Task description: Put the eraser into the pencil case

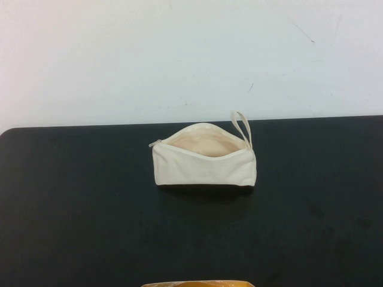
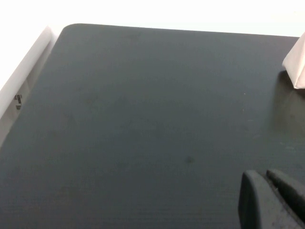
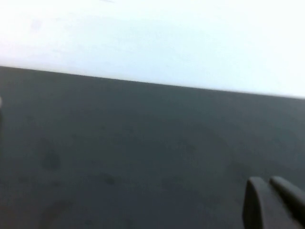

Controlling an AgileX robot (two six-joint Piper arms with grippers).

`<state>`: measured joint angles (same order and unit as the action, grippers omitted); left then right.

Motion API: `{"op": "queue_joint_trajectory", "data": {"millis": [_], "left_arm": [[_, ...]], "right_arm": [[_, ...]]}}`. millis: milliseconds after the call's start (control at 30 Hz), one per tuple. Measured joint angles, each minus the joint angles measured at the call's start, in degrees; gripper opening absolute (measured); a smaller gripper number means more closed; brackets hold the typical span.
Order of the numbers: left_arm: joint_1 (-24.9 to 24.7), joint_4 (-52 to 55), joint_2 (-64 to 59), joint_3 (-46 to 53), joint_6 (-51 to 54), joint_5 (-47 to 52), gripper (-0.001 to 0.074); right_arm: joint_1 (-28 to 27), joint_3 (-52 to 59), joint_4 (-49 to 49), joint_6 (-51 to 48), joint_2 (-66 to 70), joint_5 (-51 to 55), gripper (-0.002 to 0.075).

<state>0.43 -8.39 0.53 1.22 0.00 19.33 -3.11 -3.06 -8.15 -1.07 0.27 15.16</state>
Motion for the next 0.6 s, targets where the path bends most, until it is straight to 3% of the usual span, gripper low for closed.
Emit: {"op": "queue_joint_trajectory", "data": {"millis": [200, 600], "left_arm": [[0.0, 0.0, 0.0, 0.0, 0.0, 0.0, -0.0003], [0.0, 0.0, 0.0, 0.0, 0.0, 0.0, -0.0003]], "right_arm": [[-1.81, 4.62, -0.46, 1.07, -0.75, -0.6, -0.0001], [1.42, 4.51, 0.87, 2.8, -0.75, 4.85, -0.0001]]}}
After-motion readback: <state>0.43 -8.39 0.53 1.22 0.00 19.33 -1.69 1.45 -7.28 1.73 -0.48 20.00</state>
